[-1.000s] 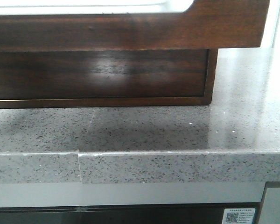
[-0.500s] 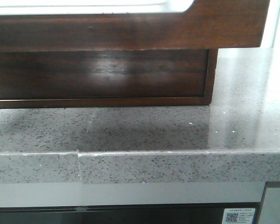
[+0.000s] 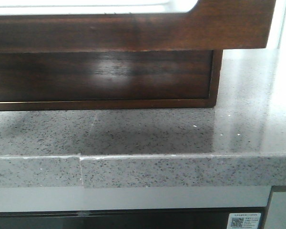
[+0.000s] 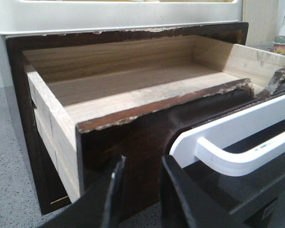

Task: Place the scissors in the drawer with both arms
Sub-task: 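Carry the scissors over the open drawer with the right gripper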

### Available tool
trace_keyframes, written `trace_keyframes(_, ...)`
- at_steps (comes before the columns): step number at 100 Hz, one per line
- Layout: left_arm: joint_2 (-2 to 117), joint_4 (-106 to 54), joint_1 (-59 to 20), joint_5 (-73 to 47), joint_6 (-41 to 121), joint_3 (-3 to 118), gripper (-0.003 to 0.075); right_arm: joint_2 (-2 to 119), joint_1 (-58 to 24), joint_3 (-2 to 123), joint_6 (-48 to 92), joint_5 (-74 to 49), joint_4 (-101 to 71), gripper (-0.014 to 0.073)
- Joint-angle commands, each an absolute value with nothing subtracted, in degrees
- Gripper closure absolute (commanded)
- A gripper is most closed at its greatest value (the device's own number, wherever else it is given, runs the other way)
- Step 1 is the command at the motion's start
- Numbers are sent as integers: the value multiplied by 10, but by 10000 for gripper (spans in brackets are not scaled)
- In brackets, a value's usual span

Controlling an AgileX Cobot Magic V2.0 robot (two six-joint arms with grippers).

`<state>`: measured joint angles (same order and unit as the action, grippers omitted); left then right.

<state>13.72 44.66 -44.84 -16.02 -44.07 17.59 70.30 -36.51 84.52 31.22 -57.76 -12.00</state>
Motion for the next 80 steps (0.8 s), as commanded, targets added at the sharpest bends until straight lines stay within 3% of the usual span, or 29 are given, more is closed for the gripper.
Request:
trace_keyframes(1,142,454,-454,-130,-447,196,556,702,-377,865,317,-520,-115,656)
trace_keyframes(80,142,450,-454,-129,-447,196,556,790,-377,865,317,-511,-94,656)
